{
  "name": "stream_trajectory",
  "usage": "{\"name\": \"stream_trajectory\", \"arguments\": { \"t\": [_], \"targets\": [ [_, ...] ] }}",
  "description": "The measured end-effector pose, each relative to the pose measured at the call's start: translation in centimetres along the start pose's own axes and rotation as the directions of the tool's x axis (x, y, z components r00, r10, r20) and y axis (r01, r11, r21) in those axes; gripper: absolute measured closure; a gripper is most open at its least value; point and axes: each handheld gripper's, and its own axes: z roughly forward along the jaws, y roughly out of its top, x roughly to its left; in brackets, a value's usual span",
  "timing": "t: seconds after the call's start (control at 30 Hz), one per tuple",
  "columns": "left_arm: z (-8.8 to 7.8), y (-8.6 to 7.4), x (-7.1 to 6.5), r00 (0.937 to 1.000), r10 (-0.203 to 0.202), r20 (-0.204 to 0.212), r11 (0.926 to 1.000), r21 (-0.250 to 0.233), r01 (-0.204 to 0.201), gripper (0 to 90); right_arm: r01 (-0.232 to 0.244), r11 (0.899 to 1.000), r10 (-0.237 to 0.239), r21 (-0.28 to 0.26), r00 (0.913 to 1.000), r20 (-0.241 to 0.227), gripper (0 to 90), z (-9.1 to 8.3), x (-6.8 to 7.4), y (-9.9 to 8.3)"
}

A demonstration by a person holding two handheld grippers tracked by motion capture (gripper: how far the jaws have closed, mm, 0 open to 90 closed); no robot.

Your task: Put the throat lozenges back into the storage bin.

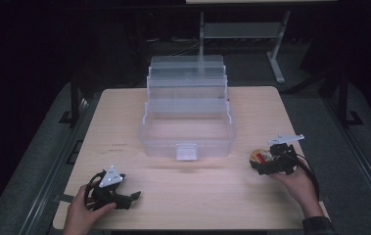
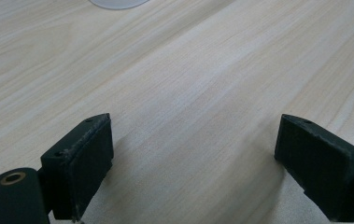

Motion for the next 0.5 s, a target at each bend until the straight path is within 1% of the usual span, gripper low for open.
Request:
{"name": "stream_trajectory", "arguments": {
  "t": [0.07,0.17,0.2,0.23,0.37,0.5],
  "targets": [
    [0.0,0.0,0.0,1.0000,0.000,0.000,1.0000,0.000,0.000,10.8,-0.011,1.000,0.011,0.006,0.9999,0.011,0.3,0.5,-0.5,0.0],
    [0.0,0.0,0.0,1.0000,0.000,0.000,1.0000,0.000,0.000,10.7,-0.018,1.000,0.018,0.010,0.9997,0.015,0.3,0.7,-0.8,0.0],
    [0.0,0.0,0.0,1.0000,0.000,0.000,1.0000,0.000,0.000,10.7,-0.030,0.999,0.030,0.012,0.9994,0.019,0.3,0.9,-1.0,0.0],
    [0.0,0.0,0.0,1.0000,0.000,0.000,1.0000,0.000,0.000,10.7,-0.031,0.999,0.031,0.014,0.9993,0.022,0.3,0.9,-1.1,0.0],
    [0.0,0.0,0.0,1.0000,0.000,0.000,1.0000,0.000,0.000,10.7,-0.043,0.999,0.042,0.020,0.9989,0.022,0.3,1.3,-1.4,-0.1],
    [0.0,0.0,0.0,1.0000,0.000,0.000,1.0000,0.000,0.000,10.7,-0.042,0.999,0.041,0.035,0.9989,0.021,0.3,1.9,-1.4,-0.1]
  ]
}}
